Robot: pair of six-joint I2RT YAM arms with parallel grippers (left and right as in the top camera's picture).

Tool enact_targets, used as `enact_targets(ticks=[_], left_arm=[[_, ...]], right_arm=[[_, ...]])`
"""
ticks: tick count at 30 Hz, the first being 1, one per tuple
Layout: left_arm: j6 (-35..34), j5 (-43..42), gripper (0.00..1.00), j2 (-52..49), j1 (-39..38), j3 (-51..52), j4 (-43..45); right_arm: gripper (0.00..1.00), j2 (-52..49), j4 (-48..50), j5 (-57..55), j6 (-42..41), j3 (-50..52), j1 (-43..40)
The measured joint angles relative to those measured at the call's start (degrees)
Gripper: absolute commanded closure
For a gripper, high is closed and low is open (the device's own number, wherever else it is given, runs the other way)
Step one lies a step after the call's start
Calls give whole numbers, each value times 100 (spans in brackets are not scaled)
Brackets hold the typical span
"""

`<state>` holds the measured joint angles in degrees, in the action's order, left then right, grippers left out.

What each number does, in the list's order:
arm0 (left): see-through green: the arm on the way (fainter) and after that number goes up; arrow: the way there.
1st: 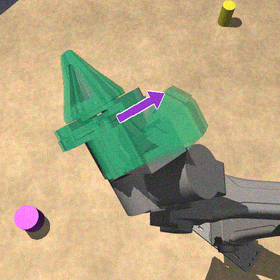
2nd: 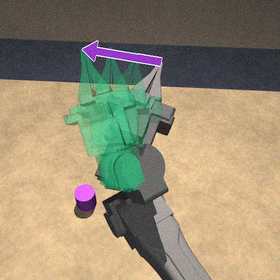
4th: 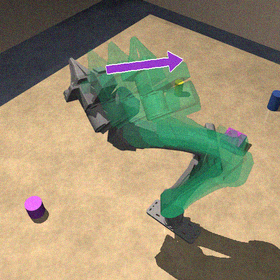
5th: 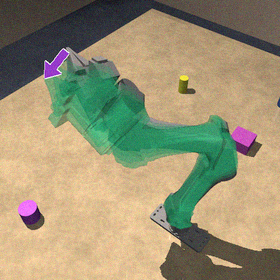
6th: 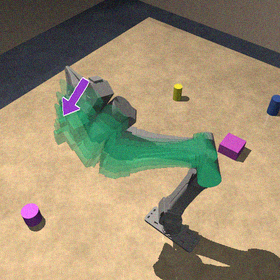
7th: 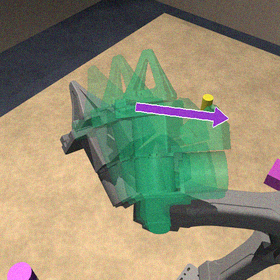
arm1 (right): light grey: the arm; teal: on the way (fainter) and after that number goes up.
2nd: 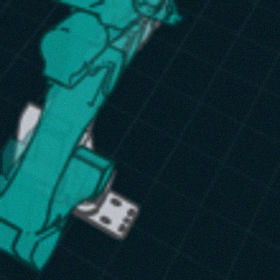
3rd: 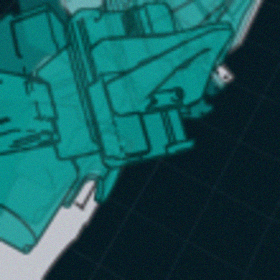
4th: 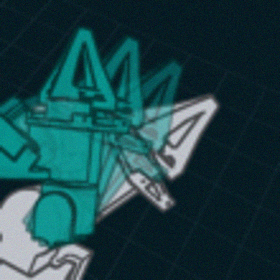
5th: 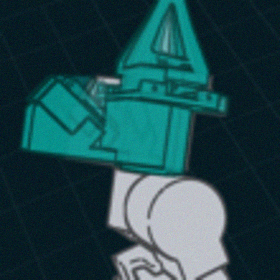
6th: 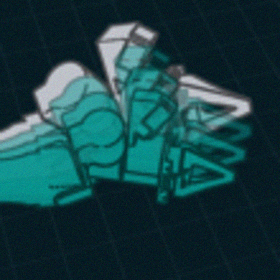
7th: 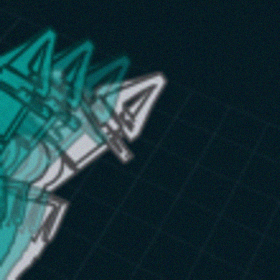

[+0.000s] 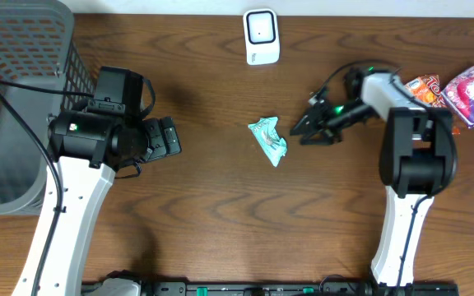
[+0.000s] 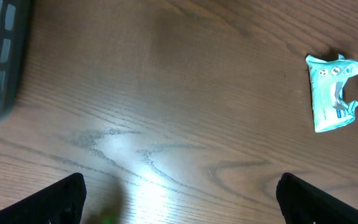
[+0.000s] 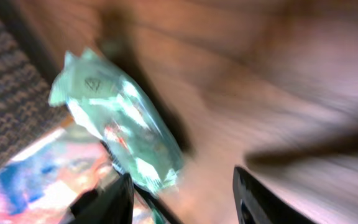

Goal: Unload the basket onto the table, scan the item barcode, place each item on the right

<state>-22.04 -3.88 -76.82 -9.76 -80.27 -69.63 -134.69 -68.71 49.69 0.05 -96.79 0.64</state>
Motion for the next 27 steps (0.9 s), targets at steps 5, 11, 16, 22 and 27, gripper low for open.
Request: enact_targets(ticks=[5,11,16,22,27], left_arm=[[0,0,2,0,0,0,0],[0,0,2,0,0,0,0],[0,0,2,0,0,0,0],[0,-2,2,0,0,0,-2],[0,-2,2,0,0,0,-2]], right_arm=[[53,476,-581,-1370,-22,-649,15],[53,1250,-468,-2562,-22,-828,782],[53,1300,-179,-3534,-22,-841,1805],[50,1287,402,-4955,-55,-529,2916],[52,1281,966,-5919,-282,-26,3432]])
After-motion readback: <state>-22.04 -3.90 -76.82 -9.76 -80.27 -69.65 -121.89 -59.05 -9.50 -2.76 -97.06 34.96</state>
